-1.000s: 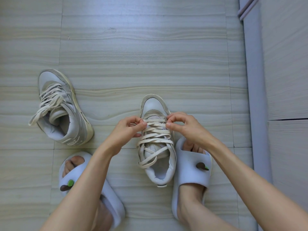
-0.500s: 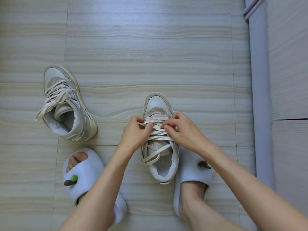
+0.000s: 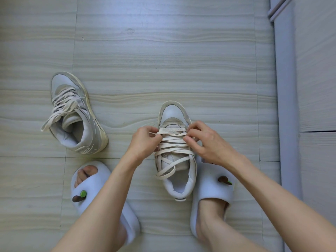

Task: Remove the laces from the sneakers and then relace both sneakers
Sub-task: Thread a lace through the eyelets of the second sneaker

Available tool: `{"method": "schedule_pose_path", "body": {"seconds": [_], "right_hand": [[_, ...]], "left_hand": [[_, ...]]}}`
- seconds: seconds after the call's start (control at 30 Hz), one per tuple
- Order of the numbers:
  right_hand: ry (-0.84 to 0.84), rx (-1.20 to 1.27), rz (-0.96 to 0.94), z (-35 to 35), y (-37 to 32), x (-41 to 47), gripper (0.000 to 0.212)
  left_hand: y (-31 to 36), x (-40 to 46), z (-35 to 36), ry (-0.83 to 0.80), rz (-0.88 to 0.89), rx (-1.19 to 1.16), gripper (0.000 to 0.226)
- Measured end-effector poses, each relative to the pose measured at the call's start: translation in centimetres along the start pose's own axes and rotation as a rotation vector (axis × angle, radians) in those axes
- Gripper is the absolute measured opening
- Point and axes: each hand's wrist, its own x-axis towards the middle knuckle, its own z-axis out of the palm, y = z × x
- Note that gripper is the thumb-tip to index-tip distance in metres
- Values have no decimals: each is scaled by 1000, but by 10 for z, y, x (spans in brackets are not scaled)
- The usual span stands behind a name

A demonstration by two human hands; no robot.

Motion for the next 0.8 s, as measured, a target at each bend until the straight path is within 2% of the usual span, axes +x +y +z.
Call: {"method": "schedule_pose_path", "body": {"seconds": [0.13,0.23,0.37,0.43,0.6,0.8], "right_hand": [[-4,93,77,1,2,2,20],[6,106,92,2,1,0,18],[8,23,60,4,-1,-1,21],[7,-32,19,3,-3,-1,21],[-49,-116,-67,-1,2,1,22],[-53,-121,-67,-2,14,-1,21]], "left_hand": [[-3,-3,-6,-82,0,-69,25],[-3,-5,-6,-104,9,-34,29],[-2,-6,4,34,110,187,24],[-2,-6,7,85,121,222,22],[-2,-2,4,94,29,64,17],[-2,-2,3,50,51,26,12]]}}
